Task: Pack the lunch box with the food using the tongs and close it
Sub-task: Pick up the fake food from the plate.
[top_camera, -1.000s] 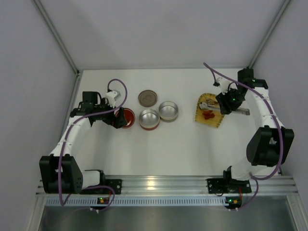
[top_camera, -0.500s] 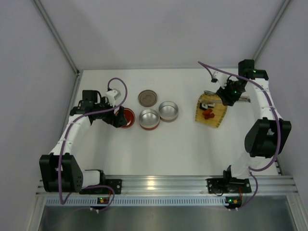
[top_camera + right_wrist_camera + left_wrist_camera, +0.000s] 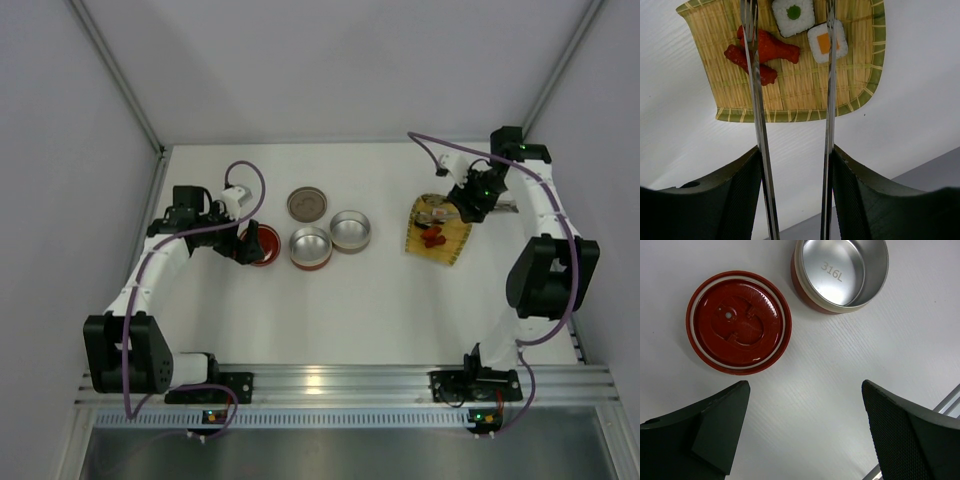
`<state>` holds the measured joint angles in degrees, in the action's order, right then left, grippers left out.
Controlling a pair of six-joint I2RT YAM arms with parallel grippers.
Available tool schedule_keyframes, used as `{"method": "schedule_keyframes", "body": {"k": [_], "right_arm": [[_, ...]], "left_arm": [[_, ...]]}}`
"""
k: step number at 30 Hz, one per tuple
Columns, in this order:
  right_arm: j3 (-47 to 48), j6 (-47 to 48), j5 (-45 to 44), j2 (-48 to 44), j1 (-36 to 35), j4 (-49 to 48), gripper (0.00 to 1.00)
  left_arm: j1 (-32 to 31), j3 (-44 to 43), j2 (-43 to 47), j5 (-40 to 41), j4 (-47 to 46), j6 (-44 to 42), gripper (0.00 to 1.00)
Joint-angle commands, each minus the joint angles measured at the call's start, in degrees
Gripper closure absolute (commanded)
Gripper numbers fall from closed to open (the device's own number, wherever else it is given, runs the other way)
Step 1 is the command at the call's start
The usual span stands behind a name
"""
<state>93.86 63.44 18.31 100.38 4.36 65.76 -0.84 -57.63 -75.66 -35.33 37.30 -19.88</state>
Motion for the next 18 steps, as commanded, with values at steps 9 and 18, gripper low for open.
{"method": "schedule_keyframes", "body": {"k": [9, 18], "right_arm": [[1.5, 3.62, 0.33, 2.63, -0.49, -0.37, 0.47], [1.15, 3.88, -0.29, 4.91, -0.32, -1.86, 0.48]], "left_arm": [[0.31, -2.84, -1.95, -1.58, -0.21, -0.51, 0.02], [0.31, -2.93, -2.74, -1.15, -0.47, 0.01, 0.02]]}}
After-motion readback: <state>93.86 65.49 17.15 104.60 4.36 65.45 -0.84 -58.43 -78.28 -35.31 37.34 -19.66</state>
